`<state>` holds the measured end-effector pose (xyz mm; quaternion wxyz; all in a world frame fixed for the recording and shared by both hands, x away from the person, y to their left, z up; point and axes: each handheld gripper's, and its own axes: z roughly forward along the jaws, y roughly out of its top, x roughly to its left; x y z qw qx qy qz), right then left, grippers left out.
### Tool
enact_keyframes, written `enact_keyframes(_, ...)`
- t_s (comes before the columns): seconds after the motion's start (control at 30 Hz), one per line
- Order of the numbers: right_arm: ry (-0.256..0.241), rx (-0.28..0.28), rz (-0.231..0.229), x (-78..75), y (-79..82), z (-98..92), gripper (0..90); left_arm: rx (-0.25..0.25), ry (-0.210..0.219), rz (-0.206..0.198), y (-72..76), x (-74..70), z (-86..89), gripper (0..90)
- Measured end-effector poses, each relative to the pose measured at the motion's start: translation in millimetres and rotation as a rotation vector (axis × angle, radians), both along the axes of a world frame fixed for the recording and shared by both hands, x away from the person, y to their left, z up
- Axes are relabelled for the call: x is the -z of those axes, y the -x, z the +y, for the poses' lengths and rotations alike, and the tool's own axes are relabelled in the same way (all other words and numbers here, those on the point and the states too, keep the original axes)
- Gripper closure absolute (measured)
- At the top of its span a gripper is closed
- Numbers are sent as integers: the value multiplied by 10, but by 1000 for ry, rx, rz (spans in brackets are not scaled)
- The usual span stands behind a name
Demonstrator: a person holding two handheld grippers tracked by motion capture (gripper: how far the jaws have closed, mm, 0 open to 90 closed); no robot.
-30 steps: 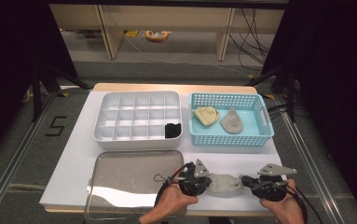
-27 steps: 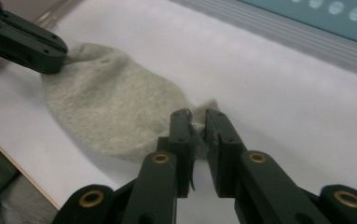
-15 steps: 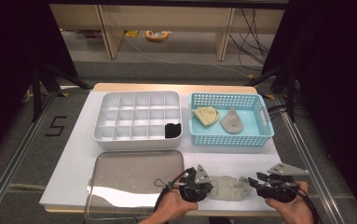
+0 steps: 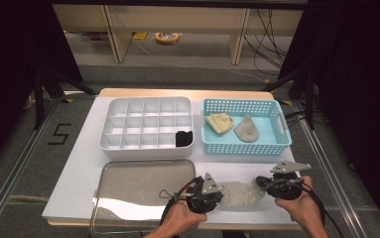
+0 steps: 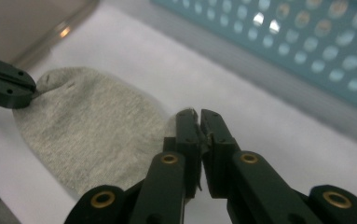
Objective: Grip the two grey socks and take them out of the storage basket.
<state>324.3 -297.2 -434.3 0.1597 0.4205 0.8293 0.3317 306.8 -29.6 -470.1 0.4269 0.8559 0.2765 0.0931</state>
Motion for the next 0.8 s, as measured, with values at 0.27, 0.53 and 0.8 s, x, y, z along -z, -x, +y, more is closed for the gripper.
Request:
enact_keyframes(0.27,52,10,67,252,-141,97,861,0,-69,25,49,174,-30,845)
enact_keyframes(0.53,66,19,72,337,-136,-2,825,-6,-57,53,41,155,38,805)
enact_keyframes(0.8,20,85,62,246,-106,-67,699,-23,-2,69,84,70,210,608)
